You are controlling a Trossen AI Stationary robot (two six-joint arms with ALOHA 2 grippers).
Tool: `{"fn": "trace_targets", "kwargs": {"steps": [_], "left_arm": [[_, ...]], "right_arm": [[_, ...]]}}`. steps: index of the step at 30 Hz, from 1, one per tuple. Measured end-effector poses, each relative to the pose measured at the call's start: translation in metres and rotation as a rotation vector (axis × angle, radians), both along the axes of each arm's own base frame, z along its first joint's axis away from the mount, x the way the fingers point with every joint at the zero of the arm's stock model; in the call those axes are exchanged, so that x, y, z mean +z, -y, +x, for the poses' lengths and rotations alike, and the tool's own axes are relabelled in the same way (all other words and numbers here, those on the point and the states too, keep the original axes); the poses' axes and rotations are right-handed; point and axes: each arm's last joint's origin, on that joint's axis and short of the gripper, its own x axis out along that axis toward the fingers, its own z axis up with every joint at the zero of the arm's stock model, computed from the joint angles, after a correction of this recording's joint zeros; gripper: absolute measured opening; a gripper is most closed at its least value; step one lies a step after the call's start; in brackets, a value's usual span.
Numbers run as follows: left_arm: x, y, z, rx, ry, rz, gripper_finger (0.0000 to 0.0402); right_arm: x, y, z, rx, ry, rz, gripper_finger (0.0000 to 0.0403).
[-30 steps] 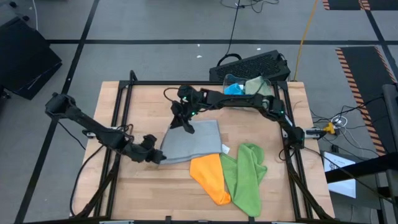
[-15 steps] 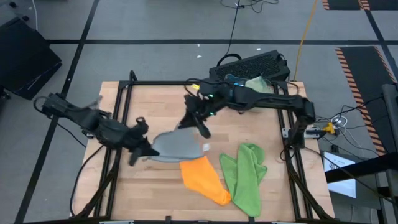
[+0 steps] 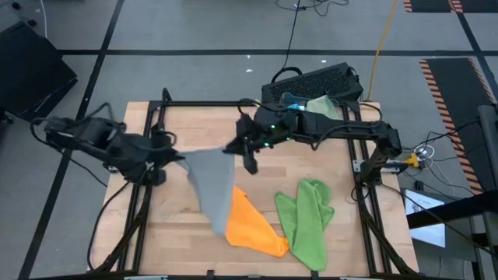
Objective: Fold microfiber towels
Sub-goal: Fold the gray microfiber towel
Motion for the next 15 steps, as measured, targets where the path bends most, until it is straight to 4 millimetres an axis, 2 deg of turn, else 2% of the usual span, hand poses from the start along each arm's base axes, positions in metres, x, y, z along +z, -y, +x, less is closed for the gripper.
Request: {"fn": "trace_targets", "kwargs": {"steps": [3, 9, 12, 15], "left_arm": [[-0.027, -0.011, 0.01, 0.067, -0.095, 0.047, 0.0003], [-0.074, -0.039, 0.026, 0.217, -0.264, 0.21, 0.0002], [-0.086, -0.056, 0.035, 0.262, -0.307, 0.285, 0.0005], [-0.093, -0.073, 0.044, 0.268, -0.331, 0.335, 0.0004]], "right_arm": [[-0.014, 0.022, 0.009, -0.1, -0.036, -0.082, 0.0], [-0.056, 0.073, 0.025, -0.186, -0.191, -0.115, 0.0], [-0.074, 0.092, 0.026, -0.181, -0.265, -0.133, 0.0], [-0.082, 0.11, 0.024, -0.187, -0.303, -0.116, 0.0]]}}
